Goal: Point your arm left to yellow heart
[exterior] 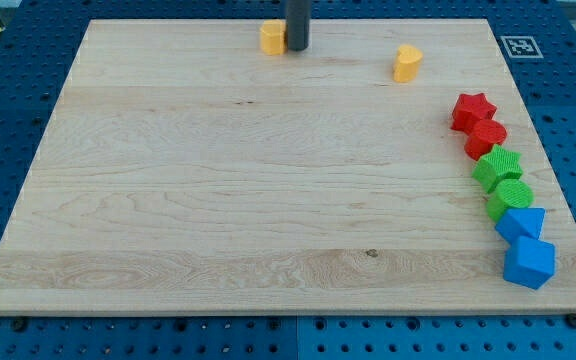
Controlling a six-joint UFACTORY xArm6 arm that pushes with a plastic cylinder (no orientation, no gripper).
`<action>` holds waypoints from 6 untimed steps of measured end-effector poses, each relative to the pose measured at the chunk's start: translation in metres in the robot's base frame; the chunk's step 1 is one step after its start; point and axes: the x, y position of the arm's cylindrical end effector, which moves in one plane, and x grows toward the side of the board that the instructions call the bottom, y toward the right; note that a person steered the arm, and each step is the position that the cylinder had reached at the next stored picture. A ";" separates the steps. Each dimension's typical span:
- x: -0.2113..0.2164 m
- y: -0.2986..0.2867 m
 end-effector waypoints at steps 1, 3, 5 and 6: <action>0.001 -0.009; 0.052 0.043; 0.070 0.047; 0.064 0.047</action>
